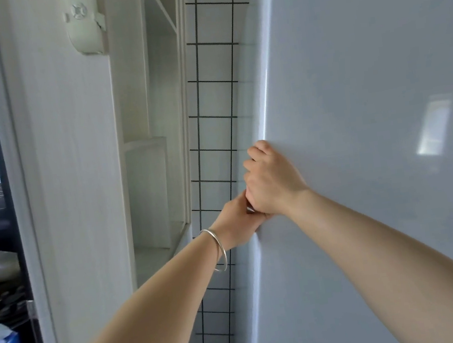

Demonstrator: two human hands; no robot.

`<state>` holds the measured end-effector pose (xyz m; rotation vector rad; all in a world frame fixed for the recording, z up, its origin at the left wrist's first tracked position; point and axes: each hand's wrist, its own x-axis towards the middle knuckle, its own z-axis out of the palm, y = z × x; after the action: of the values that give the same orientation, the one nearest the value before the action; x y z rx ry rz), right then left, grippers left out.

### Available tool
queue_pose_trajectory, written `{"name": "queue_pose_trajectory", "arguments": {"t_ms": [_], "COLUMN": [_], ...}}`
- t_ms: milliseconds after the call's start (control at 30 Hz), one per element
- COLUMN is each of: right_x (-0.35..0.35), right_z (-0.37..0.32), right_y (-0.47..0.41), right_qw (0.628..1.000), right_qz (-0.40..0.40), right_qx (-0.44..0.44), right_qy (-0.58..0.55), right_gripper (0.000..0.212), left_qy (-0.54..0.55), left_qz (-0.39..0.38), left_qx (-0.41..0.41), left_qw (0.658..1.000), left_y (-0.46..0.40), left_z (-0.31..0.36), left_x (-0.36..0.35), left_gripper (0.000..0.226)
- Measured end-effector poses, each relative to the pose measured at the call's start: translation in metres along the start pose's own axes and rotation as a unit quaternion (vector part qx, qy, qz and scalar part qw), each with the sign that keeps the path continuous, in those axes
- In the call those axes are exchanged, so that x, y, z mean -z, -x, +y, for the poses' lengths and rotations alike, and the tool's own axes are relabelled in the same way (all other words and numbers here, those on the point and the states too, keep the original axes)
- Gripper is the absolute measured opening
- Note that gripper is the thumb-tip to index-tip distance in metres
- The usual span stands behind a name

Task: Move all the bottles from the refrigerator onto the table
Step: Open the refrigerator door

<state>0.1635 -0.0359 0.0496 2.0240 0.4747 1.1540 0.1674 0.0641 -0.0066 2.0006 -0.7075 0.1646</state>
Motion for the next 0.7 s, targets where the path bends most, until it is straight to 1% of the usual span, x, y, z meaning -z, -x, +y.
{"name": "queue_pose_trajectory", "arguments": {"t_ms": [67,200,267,333,467,533,600,633,700], "right_x": [0.016,0.054,0.076,0.100,0.151,0.177,0.202,0.212,0.230], "right_z": [0.002,0.006,0.010,0.016,0.029,0.034,0.038,0.039,0.041], "right_y": [0.010,0.037,0.057,0.082,0.144,0.182,0.223,0.243,0.282], "right_qw": [1.000,0.998,0.997,0.995,0.980,0.966,0.941,0.923,0.871], "right_qz": [0.017,0.054,0.072,0.091,0.171,0.210,0.236,0.242,0.243], "right_qx": [0.004,0.025,0.028,0.024,-0.001,-0.059,-0.154,-0.210,-0.324], "right_qy": [-0.001,-0.014,-0.025,-0.042,-0.098,-0.138,-0.185,-0.214,-0.280], "right_gripper": [0.036,0.018,0.018,0.023,0.019,0.016,0.033,0.042,0.053], "left_qy": [-0.002,0.001,-0.002,-0.017,-0.053,-0.052,-0.017,0.005,0.016], "left_qz": [0.002,0.028,0.031,0.035,0.065,0.092,0.111,0.116,0.118], "left_qx": [-0.011,-0.023,-0.033,-0.048,-0.082,-0.099,-0.117,-0.129,-0.173], "left_qw": [1.000,0.999,0.999,0.998,0.993,0.989,0.987,0.985,0.978], "left_y": [0.013,0.053,0.078,0.105,0.160,0.187,0.211,0.221,0.239], "left_z": [0.007,0.026,0.040,0.058,0.105,0.129,0.150,0.158,0.172], "left_x": [-0.002,-0.006,-0.011,-0.019,-0.048,-0.071,-0.098,-0.111,-0.138], "left_gripper": [0.019,0.021,0.029,0.032,0.036,0.039,0.039,0.040,0.045]}}
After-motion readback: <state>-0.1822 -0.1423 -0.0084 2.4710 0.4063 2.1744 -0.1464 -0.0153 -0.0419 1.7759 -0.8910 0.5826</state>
